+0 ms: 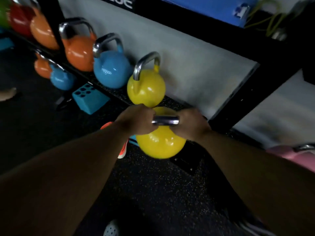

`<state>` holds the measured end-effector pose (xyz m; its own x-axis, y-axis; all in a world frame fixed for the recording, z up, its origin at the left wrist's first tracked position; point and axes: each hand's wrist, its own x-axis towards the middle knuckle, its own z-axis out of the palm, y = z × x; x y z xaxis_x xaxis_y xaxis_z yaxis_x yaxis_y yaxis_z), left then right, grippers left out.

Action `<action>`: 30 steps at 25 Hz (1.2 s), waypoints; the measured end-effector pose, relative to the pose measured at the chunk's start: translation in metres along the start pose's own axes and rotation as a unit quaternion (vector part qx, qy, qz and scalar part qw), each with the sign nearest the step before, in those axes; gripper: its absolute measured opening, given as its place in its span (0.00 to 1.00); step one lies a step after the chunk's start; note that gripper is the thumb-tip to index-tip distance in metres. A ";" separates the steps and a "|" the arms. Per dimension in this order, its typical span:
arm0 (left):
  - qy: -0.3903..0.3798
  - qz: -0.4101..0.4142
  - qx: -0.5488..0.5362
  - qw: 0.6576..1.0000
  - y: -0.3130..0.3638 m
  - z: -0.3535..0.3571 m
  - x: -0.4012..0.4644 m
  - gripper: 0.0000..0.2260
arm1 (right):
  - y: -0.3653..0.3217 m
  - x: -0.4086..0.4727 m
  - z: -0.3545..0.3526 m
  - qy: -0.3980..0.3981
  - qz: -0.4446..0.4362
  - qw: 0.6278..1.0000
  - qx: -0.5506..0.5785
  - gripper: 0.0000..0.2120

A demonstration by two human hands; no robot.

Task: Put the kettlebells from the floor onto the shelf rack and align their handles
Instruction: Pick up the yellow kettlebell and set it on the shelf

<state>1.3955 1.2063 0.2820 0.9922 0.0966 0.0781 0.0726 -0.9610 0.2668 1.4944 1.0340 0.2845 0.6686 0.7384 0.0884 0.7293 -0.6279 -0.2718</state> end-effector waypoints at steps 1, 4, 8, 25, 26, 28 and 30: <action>0.003 0.014 -0.008 1.000 -0.001 -0.004 0.022 0.12 | 0.007 0.013 -0.007 0.017 0.001 1.000 -0.011 0.15; -0.022 0.048 0.007 0.999 -0.006 -0.008 0.090 0.11 | 0.036 0.047 -0.018 0.050 0.036 0.998 -0.014 0.17; -0.024 0.112 0.037 0.993 -0.011 0.000 0.155 0.11 | 0.069 0.074 -0.012 0.078 0.128 0.989 0.010 0.14; -0.037 0.148 -0.008 0.988 -0.005 0.051 0.290 0.10 | 0.132 0.122 0.002 0.135 0.301 0.939 0.095 0.06; -0.031 0.147 -0.013 0.989 -0.006 0.053 0.290 0.09 | 0.132 0.123 0.004 0.142 0.300 0.939 0.092 0.06; -0.018 0.140 -0.023 0.990 -0.005 0.056 0.289 0.08 | 0.134 0.123 0.005 0.153 0.298 0.938 0.095 0.07; -0.007 0.135 -0.027 0.990 -0.005 0.057 0.286 0.08 | 0.134 0.122 0.005 0.150 0.294 0.938 0.100 0.07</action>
<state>1.6851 1.2241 0.2483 0.9761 -0.1654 0.1412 -0.2004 -0.9361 0.2890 1.6731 1.0417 0.2537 0.9799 0.1562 0.1242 0.1986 -0.8242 -0.5304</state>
